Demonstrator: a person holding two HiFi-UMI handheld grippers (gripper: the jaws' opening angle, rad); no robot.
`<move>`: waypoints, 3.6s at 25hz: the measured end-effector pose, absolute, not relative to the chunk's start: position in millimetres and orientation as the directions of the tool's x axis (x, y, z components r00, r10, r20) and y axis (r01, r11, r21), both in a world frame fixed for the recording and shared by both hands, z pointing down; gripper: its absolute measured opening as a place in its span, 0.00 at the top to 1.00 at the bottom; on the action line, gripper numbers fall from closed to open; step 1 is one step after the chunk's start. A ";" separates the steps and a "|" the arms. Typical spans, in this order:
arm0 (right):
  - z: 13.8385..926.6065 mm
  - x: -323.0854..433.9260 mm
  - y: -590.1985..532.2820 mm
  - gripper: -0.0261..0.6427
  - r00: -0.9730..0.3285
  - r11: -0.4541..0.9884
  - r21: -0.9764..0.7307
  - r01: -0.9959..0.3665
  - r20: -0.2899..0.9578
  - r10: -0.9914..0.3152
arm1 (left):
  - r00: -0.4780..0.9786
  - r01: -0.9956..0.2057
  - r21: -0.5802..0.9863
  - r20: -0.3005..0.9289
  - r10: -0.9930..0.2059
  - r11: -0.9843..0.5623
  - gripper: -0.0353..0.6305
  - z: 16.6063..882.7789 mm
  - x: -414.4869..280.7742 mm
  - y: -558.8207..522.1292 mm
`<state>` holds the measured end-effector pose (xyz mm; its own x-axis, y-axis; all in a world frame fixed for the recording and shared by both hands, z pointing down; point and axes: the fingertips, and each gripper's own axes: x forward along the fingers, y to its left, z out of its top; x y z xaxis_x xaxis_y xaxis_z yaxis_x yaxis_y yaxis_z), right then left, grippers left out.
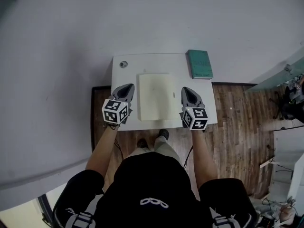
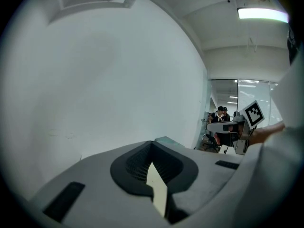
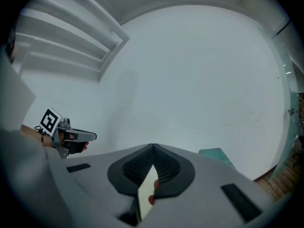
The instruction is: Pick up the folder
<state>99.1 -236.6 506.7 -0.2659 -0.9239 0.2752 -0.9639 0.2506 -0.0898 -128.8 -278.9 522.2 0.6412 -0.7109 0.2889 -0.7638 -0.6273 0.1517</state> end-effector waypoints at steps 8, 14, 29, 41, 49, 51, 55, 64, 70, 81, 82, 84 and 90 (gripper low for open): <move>524.1 111.1 -255.7 0.94 -0.307 0.280 -0.133 -0.951 0.288 -0.907 | 0.644 -0.762 0.184 0.323 -0.694 -0.621 0.94 540.6 -118.4 -288.6; 543.3 113.0 -268.4 0.93 -0.356 0.317 -0.169 -0.933 0.322 -0.877 | 0.661 -0.748 0.229 0.350 -0.664 -0.623 0.94 555.6 -106.8 -296.8; 629.7 128.9 -300.0 0.57 -0.462 0.323 -0.351 -0.879 0.458 -0.759 | 0.693 -0.713 0.375 0.502 -0.517 -0.592 0.56 647.7 -84.5 -303.6; 729.6 128.5 -302.5 0.54 -0.509 0.300 -0.414 -0.859 0.633 -0.583 | 0.661 -0.750 0.505 0.607 -0.442 -0.428 0.53 745.2 -89.0 -309.3; 781.1 126.1 -298.2 0.54 -0.521 0.243 -0.464 -0.852 0.704 -0.482 | 0.658 -0.752 0.548 0.659 -0.365 -0.366 0.52 783.0 -88.4 -306.8; 790.4 123.0 -298.4 0.54 -0.531 0.227 -0.484 -0.845 0.708 -0.466 | 0.658 -0.752 0.554 0.667 -0.350 -0.357 0.52 788.6 -87.4 -308.4; 803.8 117.4 -296.9 0.54 -0.552 0.214 -0.513 -0.831 0.713 -0.432 | 0.658 -0.751 0.560 0.679 -0.326 -0.349 0.52 799.0 -84.8 -310.0; 825.6 115.7 -304.2 0.54 -0.559 0.141 -0.551 -0.823 0.737 -0.379 | 0.676 -0.736 0.608 0.689 -0.263 -0.298 0.52 813.0 -82.1 -315.4; 833.6 110.5 -303.0 0.55 -0.609 0.082 -0.622 -0.779 0.720 -0.333 | 0.670 -0.741 0.614 0.708 -0.225 -0.273 0.52 822.5 -81.6 -315.9; 836.8 108.5 -304.3 0.55 -0.584 0.097 -0.586 -0.804 0.750 -0.311 | 0.669 -0.742 0.629 0.720 -0.185 -0.232 0.50 831.1 -80.4 -317.3; 836.8 108.3 -303.7 0.55 -0.581 0.097 -0.584 -0.806 0.751 -0.313 | 0.669 -0.741 0.630 0.720 -0.182 -0.231 0.50 831.3 -80.6 -316.9; 836.3 108.2 -303.1 0.55 -0.575 0.097 -0.579 -0.810 0.750 -0.327 | 0.670 -0.740 0.632 0.721 -0.176 -0.231 0.50 831.1 -80.7 -316.3; 833.2 108.5 -302.4 0.57 -0.563 0.079 -0.574 -0.815 0.751 -0.346 | 0.665 -0.745 0.628 0.727 -0.172 -0.224 0.50 828.2 -80.4 -315.8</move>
